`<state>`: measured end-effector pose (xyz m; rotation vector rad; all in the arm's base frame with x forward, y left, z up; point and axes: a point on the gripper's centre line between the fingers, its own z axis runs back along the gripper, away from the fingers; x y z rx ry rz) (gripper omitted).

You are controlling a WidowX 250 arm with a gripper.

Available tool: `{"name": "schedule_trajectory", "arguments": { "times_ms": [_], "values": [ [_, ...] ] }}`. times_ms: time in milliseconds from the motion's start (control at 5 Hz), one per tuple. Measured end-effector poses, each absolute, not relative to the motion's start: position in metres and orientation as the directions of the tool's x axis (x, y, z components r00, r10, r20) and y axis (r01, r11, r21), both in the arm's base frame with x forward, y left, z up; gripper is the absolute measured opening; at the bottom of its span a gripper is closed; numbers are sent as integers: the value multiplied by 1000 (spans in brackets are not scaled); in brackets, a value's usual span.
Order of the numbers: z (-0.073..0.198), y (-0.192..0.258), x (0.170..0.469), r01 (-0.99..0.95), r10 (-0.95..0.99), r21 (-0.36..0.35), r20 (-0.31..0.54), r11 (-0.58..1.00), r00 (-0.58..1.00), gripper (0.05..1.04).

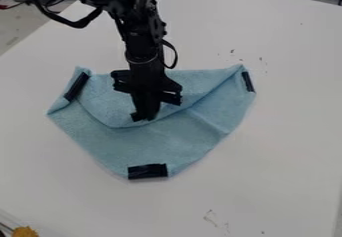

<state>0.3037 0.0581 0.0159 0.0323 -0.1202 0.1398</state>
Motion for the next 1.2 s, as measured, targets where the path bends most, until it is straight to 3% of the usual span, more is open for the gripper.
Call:
{"name": "schedule_trajectory", "arguments": {
  "times_ms": [400, 600, 1000, 1200],
  "values": [
    [72, 70, 312, -168, 151, 114, 141, 979, 978, 55],
    [107, 82, 350, -131, 102, 128, 207, 983, 973, 55],
    [102, 131, 451, 60, -80, 112, 185, 992, 979, 55],
    [76, 154, 488, 74, -86, 68, 186, 995, 979, 55]
  ]
}}
